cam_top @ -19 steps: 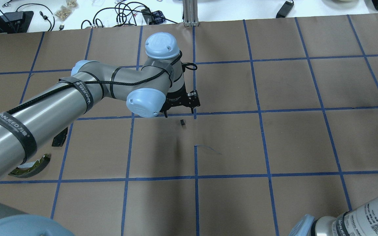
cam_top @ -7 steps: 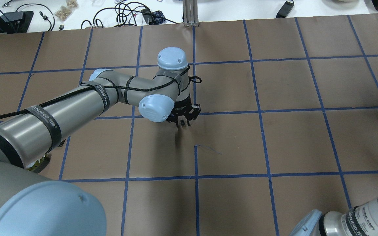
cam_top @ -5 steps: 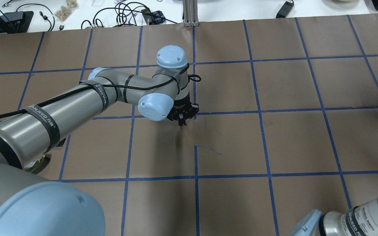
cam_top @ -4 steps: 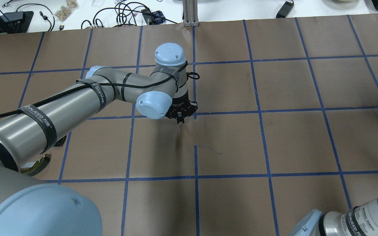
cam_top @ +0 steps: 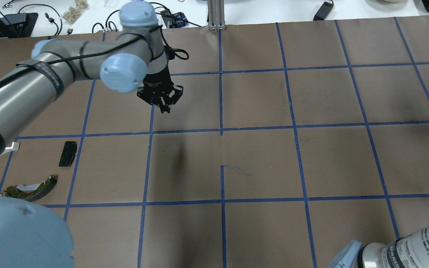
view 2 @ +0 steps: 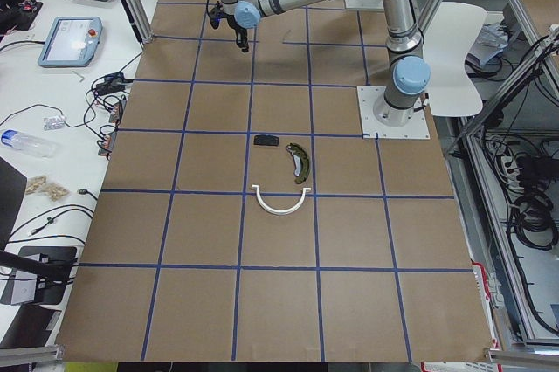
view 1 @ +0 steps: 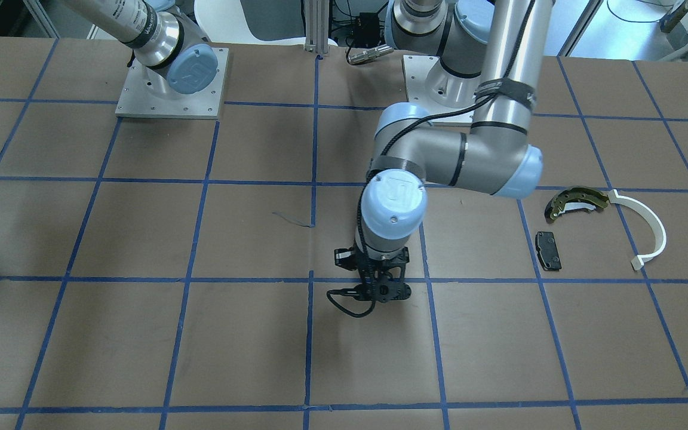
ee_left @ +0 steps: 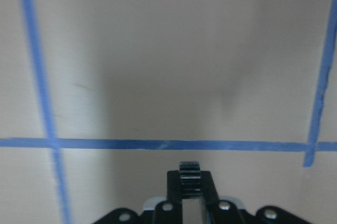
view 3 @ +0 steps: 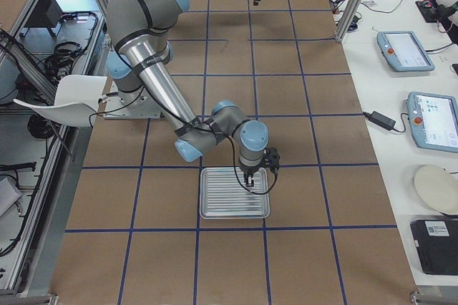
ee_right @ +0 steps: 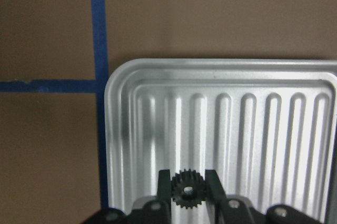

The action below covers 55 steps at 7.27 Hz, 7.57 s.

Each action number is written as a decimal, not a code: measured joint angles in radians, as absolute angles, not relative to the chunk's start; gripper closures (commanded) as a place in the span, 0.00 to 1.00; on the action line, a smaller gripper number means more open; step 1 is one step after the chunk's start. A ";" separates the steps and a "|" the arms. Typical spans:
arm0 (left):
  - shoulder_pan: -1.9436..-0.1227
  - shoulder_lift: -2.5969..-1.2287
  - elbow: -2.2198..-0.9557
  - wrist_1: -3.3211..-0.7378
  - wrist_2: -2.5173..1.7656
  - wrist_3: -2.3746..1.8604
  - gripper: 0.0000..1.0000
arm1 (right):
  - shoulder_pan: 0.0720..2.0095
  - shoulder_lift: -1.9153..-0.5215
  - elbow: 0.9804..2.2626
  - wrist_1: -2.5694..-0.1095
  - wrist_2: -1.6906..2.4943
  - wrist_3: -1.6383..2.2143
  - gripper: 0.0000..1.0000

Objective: Place bearing gear from tray to pile

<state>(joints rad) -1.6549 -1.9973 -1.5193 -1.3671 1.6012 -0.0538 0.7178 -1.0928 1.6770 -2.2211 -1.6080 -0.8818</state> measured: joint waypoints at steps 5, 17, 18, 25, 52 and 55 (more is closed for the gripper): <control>-1.282 -1.897 -1.572 -1.468 1.741 0.454 1.00 | 1.248 -1.274 1.697 -2.078 -1.612 -0.215 0.94; -0.979 -1.958 -1.889 -1.017 1.749 0.752 0.57 | 2.030 -1.094 1.700 -2.285 -1.619 0.593 0.00; -0.979 -1.963 -1.889 -1.015 1.749 0.751 0.21 | 1.969 -1.132 1.696 -2.245 -1.620 0.486 0.00; -1.129 -1.899 -1.836 -1.060 1.745 0.627 0.00 | 1.567 -1.532 1.507 -1.582 -1.613 0.013 0.00; -1.836 -2.079 -1.661 -1.002 1.500 -0.123 1.00 | 1.535 -1.626 1.528 -1.562 -1.569 0.056 0.00; -1.712 -2.014 -1.569 -1.193 1.507 -0.071 1.00 | 1.545 -1.629 1.521 -1.555 -1.569 0.169 0.00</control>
<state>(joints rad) -1.7120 -2.0140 -1.5687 -1.1928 1.5070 -0.0706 1.5446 -1.6285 1.5208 -1.5551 -1.5686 0.1687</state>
